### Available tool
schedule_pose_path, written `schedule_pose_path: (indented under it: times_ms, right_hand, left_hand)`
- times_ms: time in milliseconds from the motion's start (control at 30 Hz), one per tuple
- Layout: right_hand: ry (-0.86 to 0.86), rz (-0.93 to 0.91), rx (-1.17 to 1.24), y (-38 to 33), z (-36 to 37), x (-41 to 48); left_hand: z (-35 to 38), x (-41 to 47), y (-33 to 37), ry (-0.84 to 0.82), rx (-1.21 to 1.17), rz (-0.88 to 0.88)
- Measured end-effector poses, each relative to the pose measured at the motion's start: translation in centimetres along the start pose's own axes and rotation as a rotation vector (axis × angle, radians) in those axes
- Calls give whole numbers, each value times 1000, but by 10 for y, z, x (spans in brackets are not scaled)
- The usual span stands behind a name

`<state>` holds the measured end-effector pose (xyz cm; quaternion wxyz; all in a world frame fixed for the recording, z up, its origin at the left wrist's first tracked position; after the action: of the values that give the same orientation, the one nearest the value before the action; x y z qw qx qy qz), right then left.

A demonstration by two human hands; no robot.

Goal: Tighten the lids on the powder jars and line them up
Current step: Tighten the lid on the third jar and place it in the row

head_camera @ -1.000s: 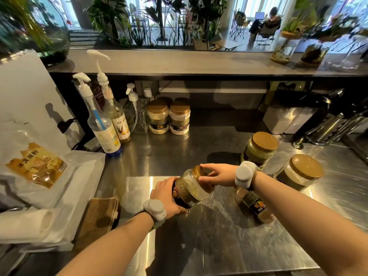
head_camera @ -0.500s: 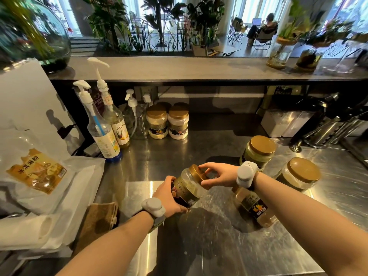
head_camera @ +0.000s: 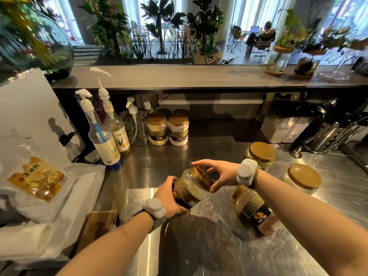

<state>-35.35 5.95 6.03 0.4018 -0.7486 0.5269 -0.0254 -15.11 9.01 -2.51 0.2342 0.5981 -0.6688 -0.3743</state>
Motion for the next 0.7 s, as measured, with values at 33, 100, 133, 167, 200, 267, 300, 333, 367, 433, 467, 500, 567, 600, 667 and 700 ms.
schedule_pose_path:
  times_ms: [33, 100, 133, 167, 200, 267, 300, 333, 367, 433, 467, 500, 567, 600, 667, 700]
  right_hand:
    - [2, 7, 6, 0, -1, 1]
    - [-3, 34, 7, 1, -3, 1]
    - [-4, 43, 1, 1, -5, 0]
    - [-4, 41, -5, 0, -8, 0]
    - [-4, 28, -12, -1, -10, -1]
    - [-7, -13, -29, -4, -12, -2]
    - [-16, -25, -35, -5, -12, -2]
    - [-27, -30, -38, -5, -12, -2]
    - [-35, -30, -40, -5, -11, -1]
    - [-38, -21, -42, -5, -10, 1]
    - [-37, -9, -38, -4, -10, 1]
    - [-36, 8, -31, -4, -11, 1]
    - [-30, 46, -13, -2, -13, 1]
    - [-21, 59, -3, -2, -13, 0]
    - [-5, 52, 8, -3, -14, -3]
    - [-5, 36, 7, -5, -14, -3]
  left_hand:
    - [0, 1, 0, -2, 3, 1]
    - [-1, 2, 1, -8, 9, 7]
    - [-1, 3, 2, -10, 14, 11]
    - [-2, 4, 2, -11, 18, 13]
    - [-2, 4, 2, -13, 20, 14]
    - [-3, 5, 2, -16, 15, 11]
    - [-4, 6, 2, -17, 10, 8]
    - [-4, 6, 3, -19, 7, 6]
    - [-4, 6, 4, -20, 4, 6]
    - [-4, 7, 6, -23, 2, 5]
    - [-5, 7, 7, -23, 2, 3]
    - [-5, 7, 7, -23, 0, 1]
    - [-7, 6, 6, -21, -4, -5]
    - [-7, 5, 6, -19, -7, -10]
    - [-8, 3, 6, -11, -17, -16]
    - [-8, 3, 7, -10, -21, -14]
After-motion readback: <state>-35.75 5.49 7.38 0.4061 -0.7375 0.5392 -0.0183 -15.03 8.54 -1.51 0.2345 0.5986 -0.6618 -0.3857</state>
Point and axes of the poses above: each hand's wrist, its own x-axis towards the middle knuckle, its own z-axis out of the palm, y = z × x, the point moved 4 cm from there along x, towards the middle knuckle, and after that the axes turned 7 degrees about y, right-handed, at the moved point
